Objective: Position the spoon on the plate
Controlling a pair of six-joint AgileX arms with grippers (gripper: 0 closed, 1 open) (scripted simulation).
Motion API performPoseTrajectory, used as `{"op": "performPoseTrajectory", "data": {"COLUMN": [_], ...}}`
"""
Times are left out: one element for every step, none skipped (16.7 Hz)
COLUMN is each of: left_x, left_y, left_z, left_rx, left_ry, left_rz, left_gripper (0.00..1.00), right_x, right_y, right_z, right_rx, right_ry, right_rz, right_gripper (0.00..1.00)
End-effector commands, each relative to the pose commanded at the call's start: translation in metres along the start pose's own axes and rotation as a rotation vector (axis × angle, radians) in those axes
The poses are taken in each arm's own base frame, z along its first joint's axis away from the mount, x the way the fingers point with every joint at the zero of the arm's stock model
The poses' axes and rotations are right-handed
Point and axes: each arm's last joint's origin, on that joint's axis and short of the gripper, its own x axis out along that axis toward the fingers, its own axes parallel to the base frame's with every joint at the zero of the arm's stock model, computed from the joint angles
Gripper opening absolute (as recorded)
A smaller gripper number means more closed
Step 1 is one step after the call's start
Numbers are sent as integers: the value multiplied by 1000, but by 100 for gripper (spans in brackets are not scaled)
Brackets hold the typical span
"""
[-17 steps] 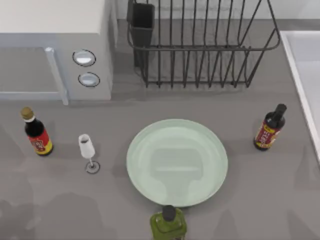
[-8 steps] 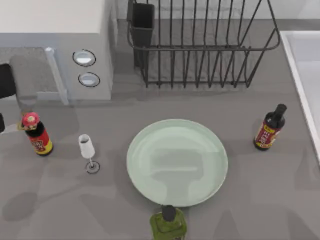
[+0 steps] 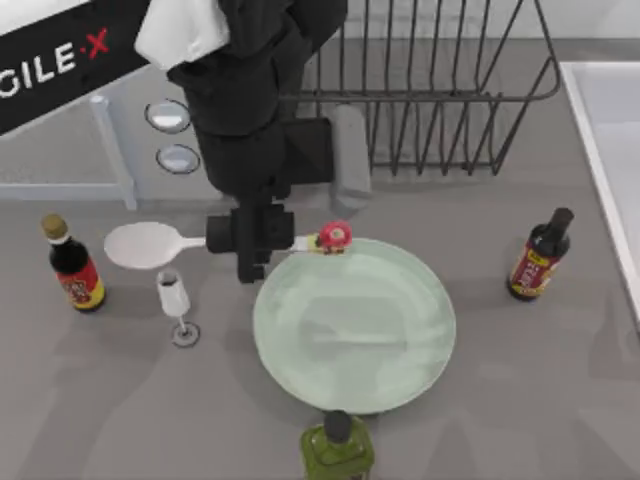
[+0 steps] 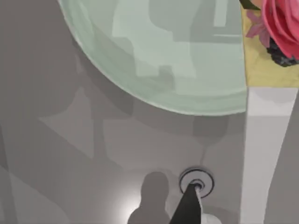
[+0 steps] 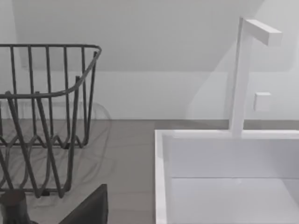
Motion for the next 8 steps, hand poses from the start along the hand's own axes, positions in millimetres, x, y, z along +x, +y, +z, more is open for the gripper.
{"op": "performPoseTrajectory", "data": {"left_x": [5, 12, 20, 31, 44, 57, 68, 76], "left_y": [-3, -5, -7, -7, -5, -3, -1, 1], "left_z": [21, 40, 55, 67, 74, 79, 82, 83], "left_rx": [24, 40, 47, 45, 35, 20, 6, -6], "left_ry": [-8, -12, -12, -5, 7, 21, 34, 43], "left_rz": [1, 1, 0, -5, -13, -21, -29, -34], "left_gripper": [0, 0, 0, 0, 0, 0, 0, 0], "right_x": [0, 0, 0, 0, 0, 0, 0, 0], "right_y": [0, 0, 0, 0, 0, 0, 0, 0], "right_z": [0, 0, 0, 0, 0, 0, 0, 0], "right_rx": [0, 0, 0, 0, 0, 0, 0, 0], "right_ry": [0, 0, 0, 0, 0, 0, 0, 0], "right_rz": [0, 0, 0, 0, 0, 0, 0, 0], "right_gripper": [100, 100, 100, 100, 100, 100, 100, 100]}}
